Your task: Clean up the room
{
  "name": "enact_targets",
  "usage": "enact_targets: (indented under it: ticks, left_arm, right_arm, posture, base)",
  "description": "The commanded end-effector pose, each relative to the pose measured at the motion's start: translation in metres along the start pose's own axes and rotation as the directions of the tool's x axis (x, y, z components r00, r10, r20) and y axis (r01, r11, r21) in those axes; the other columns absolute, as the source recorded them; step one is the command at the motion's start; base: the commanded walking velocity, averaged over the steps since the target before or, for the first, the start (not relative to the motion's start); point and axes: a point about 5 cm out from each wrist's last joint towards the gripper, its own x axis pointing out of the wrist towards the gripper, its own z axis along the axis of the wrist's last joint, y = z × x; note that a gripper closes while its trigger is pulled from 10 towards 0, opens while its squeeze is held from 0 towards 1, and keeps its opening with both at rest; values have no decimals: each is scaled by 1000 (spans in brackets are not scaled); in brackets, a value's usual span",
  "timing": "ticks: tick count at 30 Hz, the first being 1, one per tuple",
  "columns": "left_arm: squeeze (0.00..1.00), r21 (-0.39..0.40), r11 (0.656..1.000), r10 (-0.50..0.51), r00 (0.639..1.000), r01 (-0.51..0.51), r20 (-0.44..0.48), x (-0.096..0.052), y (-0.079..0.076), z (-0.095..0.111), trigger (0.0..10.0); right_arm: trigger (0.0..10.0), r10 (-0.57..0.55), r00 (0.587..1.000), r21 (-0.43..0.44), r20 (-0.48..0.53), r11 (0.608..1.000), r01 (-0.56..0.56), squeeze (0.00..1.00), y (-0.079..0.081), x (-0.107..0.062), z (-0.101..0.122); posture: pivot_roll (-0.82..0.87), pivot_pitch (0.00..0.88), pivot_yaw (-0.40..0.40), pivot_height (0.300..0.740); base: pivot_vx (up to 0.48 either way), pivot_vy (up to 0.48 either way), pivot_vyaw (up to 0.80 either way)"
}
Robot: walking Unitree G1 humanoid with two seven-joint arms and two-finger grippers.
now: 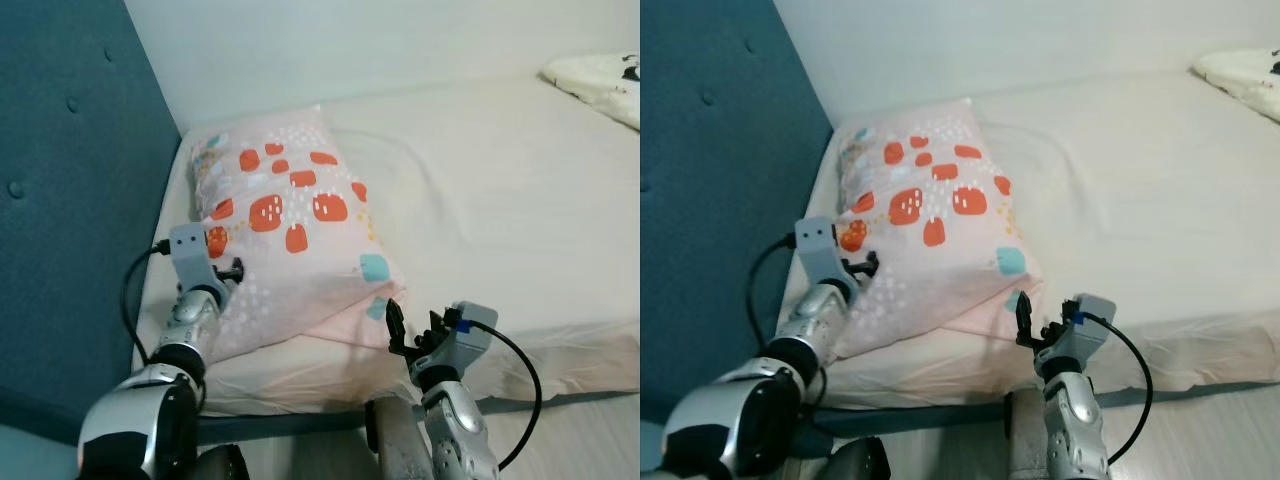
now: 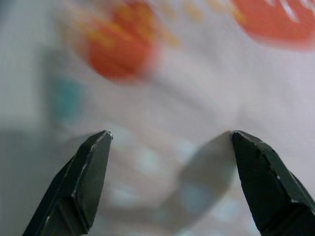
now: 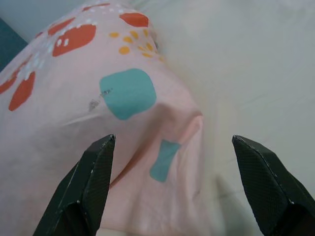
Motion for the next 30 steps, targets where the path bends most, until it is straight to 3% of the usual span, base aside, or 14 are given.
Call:
enact_targets:
  ticks: [1,5,9,17,25,27,30]
  left_arm:
    - [0,-47,999,-19,999,17,-34,-1,1,-8,10000]
    - [0,-110,993,-36,999,32,-33,-1,-6,-9,10000]
    - [0,-204,979,17,997,-1,75,5,0,24,10000]
    - [0,-269,963,68,979,-14,193,7,13,63,10000]
    - [0,-224,973,-18,989,51,148,5,13,43,10000]
    - [0,-234,970,-39,991,69,130,4,13,36,10000]
    - [0,-308,940,-120,987,146,104,2,6,21,10000]
  right_arm:
    - [10000,8,1000,43,-24,999,-7,0,9,-5,-5]
    - [10000,17,1000,55,-11,998,-16,0,14,-9,1]
    - [10000,53,999,89,11,995,-54,0,29,-24,16]
    - [10000,97,995,117,9,988,-97,0,43,-34,24]
    - [10000,95,995,152,-2,984,-94,0,52,-42,33]
    - [10000,96,995,155,-4,983,-94,0,53,-44,36]
    - [10000,93,996,156,-3,984,-92,0,54,-48,43]
  posture:
    - [-122,268,95,550]
    - [-126,288,96,550]
    - [-155,353,77,550]
    - [-152,390,66,550]
    - [-176,445,57,550]
    - [-188,454,52,550]
    - [-204,464,39,550]
  base:
    - [0,0,0]
    - [0,0,0]
    - [0,0,0]
    - [0,0,0]
    - [0,0,0]
    - [0,0,0]
    - [0,0,0]
